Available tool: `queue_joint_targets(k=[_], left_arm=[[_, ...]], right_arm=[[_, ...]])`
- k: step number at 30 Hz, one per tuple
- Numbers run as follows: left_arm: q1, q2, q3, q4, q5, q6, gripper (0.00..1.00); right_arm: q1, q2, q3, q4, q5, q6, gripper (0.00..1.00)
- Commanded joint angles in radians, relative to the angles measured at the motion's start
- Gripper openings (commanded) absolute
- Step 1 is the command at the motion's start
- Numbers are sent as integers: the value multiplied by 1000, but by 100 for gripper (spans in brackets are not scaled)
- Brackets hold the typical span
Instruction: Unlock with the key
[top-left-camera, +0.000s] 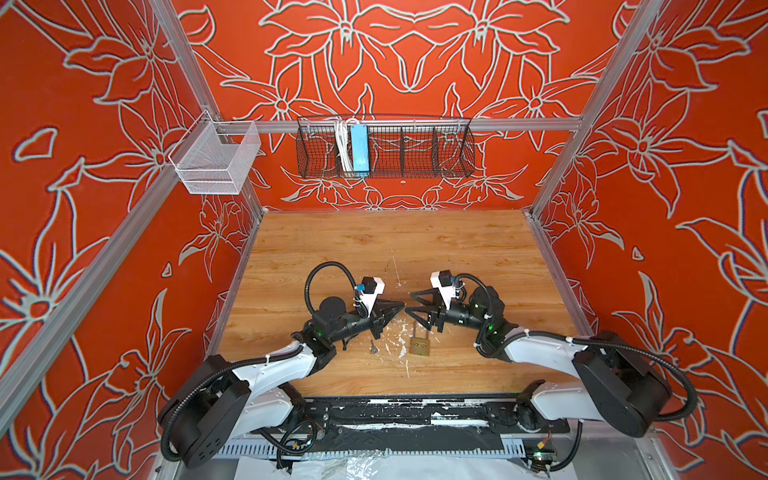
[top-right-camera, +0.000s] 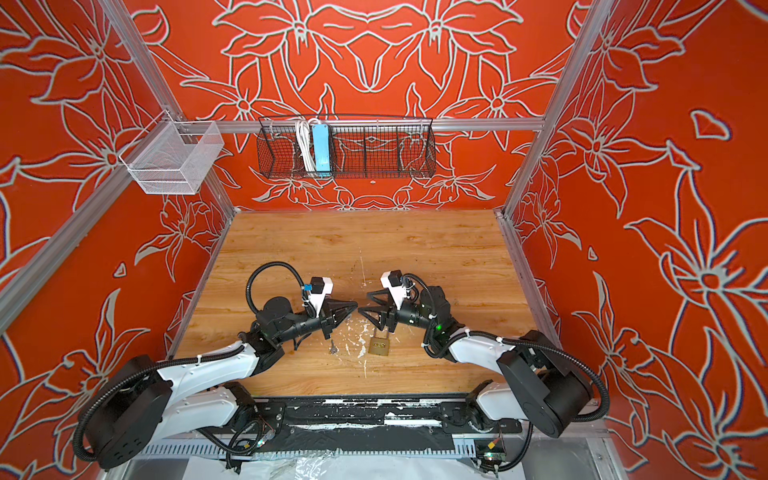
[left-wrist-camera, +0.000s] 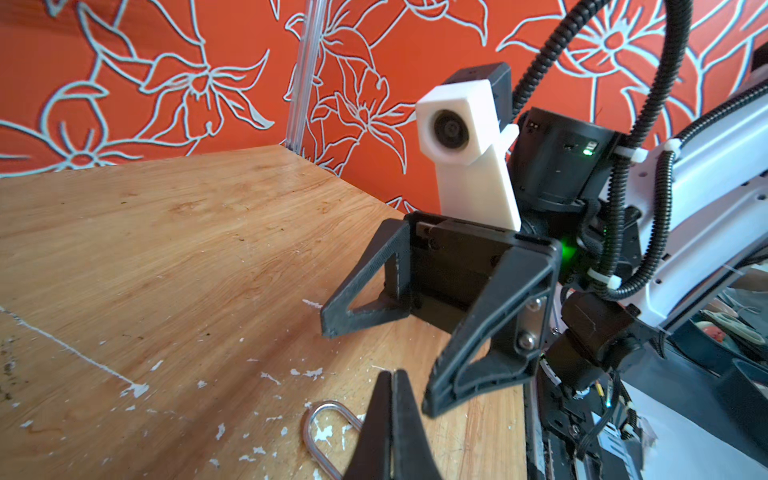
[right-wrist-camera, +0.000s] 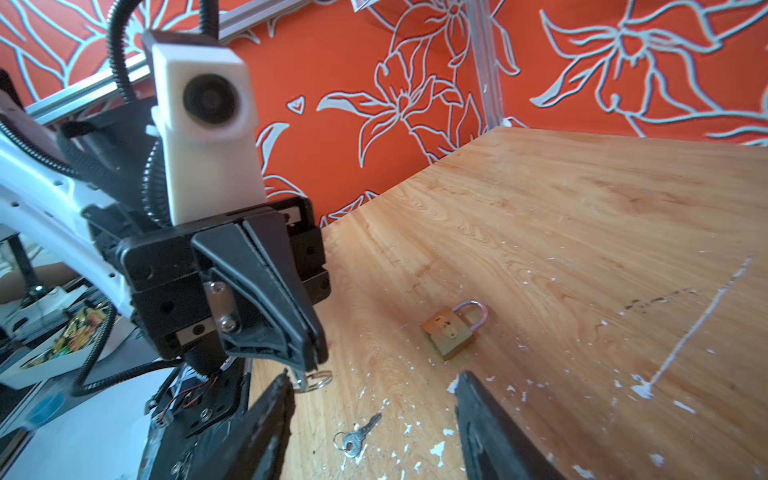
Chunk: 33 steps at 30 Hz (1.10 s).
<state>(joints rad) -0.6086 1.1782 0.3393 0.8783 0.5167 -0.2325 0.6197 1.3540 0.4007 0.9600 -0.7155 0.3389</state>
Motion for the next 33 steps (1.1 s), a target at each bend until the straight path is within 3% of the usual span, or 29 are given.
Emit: queue_joint_targets(k=[1,15,27,33], left_arm=[[4,15,17,58,45,-1,0],[6,36,9,108,38,-28,0],[6,7,-11,119,-18,-30,0],[6,2,-13,113,-23,-30,0]], right_arm=[[27,54,46,34,-64,-2,63],[71,115,107,-16,-106,-7,49],[82,134,147,-98,-116,-23,46],[86,126,149,-119,-94,-33,37]])
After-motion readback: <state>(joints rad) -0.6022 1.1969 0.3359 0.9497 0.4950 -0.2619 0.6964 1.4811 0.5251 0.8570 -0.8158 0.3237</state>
